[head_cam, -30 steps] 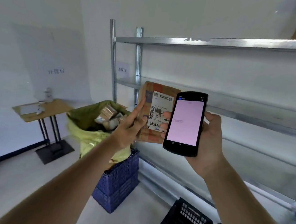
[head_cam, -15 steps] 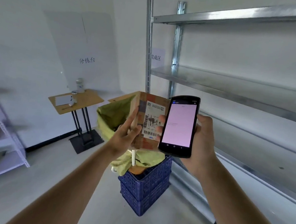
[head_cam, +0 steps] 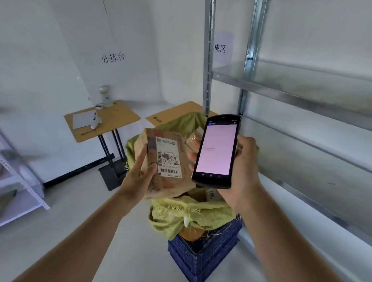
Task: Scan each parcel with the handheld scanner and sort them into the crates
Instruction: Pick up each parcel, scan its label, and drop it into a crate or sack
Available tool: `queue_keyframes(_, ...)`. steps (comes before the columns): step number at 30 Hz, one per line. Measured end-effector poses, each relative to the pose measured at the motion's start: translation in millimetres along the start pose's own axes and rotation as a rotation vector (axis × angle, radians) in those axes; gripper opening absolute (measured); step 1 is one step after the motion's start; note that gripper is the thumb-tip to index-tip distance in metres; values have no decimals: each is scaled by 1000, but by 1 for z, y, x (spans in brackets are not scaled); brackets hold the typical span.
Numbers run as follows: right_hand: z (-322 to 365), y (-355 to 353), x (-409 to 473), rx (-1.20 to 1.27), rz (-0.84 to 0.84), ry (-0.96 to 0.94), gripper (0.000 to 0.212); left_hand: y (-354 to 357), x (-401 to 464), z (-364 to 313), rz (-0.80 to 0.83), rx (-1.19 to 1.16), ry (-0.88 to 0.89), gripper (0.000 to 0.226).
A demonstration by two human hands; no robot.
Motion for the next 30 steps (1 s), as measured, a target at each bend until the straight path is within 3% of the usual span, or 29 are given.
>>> queue_keyframes(4, -20, 16, 57, -36, -35, 13, 73, -7, 59, 24, -8, 40, -71, 64)
queue_keyframes(11, -55, 45, 143, -65, -196, 21, 61, -17, 162, 64, 85, 133, -157, 65)
queue_keyframes(19, -89, 71, 208, -92, -358, -10, 59, -31, 272, 108, 160, 519, -195, 60)
queue_keyframes(21, -92, 71, 214, -82, -397, -34, 61, -23, 309, 129, 179, 577, -149, 58)
queue_keyframes(25, -97, 64, 217, -101, -493, -72, 60, -15, 314, 97, 236, 721, -45, 53)
queue_keyframes(30, -113, 47, 216, -118, -596, -80, 59, 1, 310, 65, 311, 525, 127, 46)
Point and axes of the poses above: each hand's wrist, its own x-axis towards the middle knuckle, its own y-axis out of the palm, z = x × y, the point moved 7 cm from there along x, towards the middle knuckle, and after that the axes turned 6 degrees about -z, right-handed, at the moved point
